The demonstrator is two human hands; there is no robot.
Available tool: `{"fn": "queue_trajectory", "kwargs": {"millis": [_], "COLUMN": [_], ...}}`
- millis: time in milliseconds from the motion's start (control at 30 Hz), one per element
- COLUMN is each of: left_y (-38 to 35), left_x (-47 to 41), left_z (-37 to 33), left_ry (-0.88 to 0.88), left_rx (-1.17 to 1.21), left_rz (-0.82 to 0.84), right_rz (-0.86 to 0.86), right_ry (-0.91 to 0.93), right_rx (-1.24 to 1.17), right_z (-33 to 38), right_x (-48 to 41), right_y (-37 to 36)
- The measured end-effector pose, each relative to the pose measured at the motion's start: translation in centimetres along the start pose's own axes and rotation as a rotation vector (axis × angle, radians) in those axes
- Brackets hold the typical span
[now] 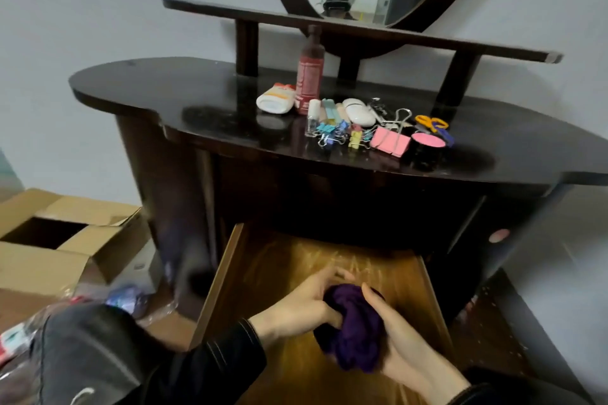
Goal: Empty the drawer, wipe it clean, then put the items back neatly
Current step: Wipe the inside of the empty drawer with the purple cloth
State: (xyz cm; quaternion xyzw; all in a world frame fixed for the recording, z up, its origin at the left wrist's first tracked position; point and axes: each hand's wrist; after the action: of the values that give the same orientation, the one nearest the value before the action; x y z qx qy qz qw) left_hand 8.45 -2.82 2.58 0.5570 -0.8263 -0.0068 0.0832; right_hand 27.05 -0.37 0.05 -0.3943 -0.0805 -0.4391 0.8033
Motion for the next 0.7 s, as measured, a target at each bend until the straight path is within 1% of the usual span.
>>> {"fn": "queue_trajectory", "kwargs": {"millis": [33, 67, 100, 133, 167, 267, 333, 400, 467, 533, 567, 600, 667, 700], "left_y": [0.5, 1.2, 2.2, 3.2, 4.4, 8.5, 11.1, 13.0, 14.2, 14.9, 15.1, 15.0, 14.3, 14.1], "left_x": [0.0, 0.0, 0.0, 0.2, 0.6, 2.2, 3.4, 4.2, 4.2, 3.3, 2.7, 2.0, 1.2, 1.0], "left_z": [0.2, 0.5, 0.8, 1.1, 1.3, 2.1, 3.3, 4.8, 6.2, 7.0, 7.4, 7.9, 8.6, 8.9], "left_ry": [-0.028, -0.055, -0.073, -0.080, -0.083, -0.105, -0.089, -0.016, 0.091, 0.214, 0.259, 0.290, 0.319, 0.321], "left_rx": [-0.089, -0.240, -0.454, -0.651, -0.754, -0.752, -0.813, -0.818, -0.696, -0.476, -0.396, -0.361, -0.365, -0.376], "left_rz": [-0.033, -0.083, -0.154, -0.229, -0.296, -0.482, -0.661, -0.857, -0.978, -0.974, -0.941, -0.899, -0.835, -0.838], "right_rz": [0.039, 0.054, 0.056, 0.029, -0.028, -0.217, -0.284, -0.284, -0.228, -0.174, -0.190, -0.240, -0.323, -0.334], "right_ry": [-0.038, -0.064, -0.088, -0.092, -0.098, -0.079, -0.043, 0.055, 0.209, 0.297, 0.318, 0.354, 0.498, 0.529], "right_rx": [-0.015, 0.012, 0.060, 0.097, 0.124, 0.374, 0.574, 0.828, 1.142, 1.313, 1.359, 1.438, 1.671, 1.704], "right_z": [-0.3, -0.4, -0.5, -0.7, -0.8, -0.9, -0.5, 0.2, 0.8, 1.3, 1.3, 1.3, 1.1, 0.9], "right_x": [-0.5, -1.0, -1.8, -2.6, -3.5, -6.3, -8.4, -11.1, -14.7, -18.4, -20.0, -21.6, -24.1, -25.1], "right_y": [-0.4, -0.8, -1.1, -1.2, -1.1, -0.8, -0.6, -1.0, -1.8, -3.3, -4.1, -4.9, -5.9, -6.2]}}
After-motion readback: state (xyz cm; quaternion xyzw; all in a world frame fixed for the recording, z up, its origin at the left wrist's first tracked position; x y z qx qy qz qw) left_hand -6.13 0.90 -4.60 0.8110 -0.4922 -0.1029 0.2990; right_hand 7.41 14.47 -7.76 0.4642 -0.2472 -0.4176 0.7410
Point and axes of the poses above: each hand's wrist, its own x-axis away from the middle knuckle, its own y-axis out of the back of the hand, z = x × y, and after that the axes turned 2 degrees about z, right-handed
